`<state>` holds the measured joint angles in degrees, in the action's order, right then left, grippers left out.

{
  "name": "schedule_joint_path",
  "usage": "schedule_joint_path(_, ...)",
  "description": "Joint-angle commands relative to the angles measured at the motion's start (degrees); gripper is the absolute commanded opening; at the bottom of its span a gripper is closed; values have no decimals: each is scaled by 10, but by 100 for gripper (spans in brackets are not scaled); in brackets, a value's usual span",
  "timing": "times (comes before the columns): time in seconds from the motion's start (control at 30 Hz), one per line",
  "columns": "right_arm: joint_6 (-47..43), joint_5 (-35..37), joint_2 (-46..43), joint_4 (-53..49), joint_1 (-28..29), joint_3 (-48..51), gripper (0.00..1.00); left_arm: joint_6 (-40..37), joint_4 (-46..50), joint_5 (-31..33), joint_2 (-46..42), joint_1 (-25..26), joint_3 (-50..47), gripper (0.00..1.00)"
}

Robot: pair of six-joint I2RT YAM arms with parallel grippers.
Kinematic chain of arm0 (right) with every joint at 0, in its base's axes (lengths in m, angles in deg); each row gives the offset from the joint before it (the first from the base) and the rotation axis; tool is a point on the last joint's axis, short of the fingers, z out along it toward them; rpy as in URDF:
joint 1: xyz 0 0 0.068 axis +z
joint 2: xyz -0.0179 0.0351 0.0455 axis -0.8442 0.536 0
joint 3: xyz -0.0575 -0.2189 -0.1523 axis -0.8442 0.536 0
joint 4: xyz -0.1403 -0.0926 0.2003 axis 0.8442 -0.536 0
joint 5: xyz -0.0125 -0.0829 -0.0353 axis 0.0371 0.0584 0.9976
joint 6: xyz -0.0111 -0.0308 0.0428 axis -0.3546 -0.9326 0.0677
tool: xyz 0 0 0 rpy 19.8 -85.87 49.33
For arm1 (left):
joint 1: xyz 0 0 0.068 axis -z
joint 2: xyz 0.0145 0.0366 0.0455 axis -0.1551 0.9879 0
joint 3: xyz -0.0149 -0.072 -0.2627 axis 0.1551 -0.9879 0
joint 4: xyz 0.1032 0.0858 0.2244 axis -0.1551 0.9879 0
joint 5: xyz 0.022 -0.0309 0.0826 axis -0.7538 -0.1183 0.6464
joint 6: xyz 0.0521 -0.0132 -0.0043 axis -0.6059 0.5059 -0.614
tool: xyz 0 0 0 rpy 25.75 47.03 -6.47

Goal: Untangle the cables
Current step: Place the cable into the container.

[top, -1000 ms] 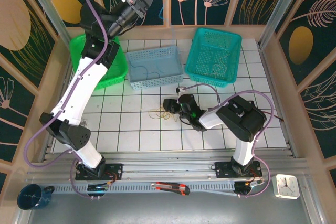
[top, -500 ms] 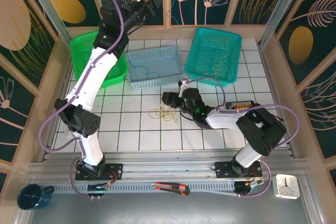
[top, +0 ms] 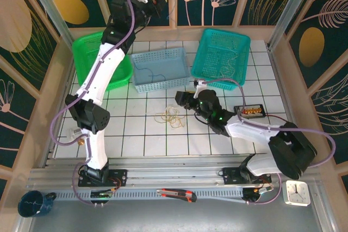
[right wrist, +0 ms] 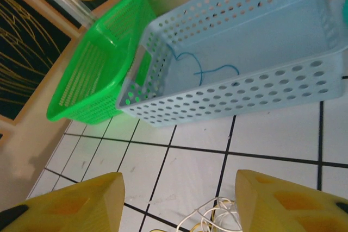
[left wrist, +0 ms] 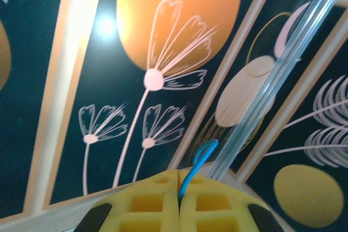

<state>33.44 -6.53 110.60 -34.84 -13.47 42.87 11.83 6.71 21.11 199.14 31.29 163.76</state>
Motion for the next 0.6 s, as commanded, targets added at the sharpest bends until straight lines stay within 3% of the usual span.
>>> schedule_joint_path(0.0,-15,28,-45,-27,-14,13,57,-29,-25,23,-17,-5,-91,0)
schedule_joint_path(0.23,-16,23,-120,-69,-42,25,58,-17,-167,46,-81,-10,-343,0)
schedule_joint_path(0.57,-16,14,-146,-89,-54,22,58,-20,-222,61,-114,-15,-486,0)
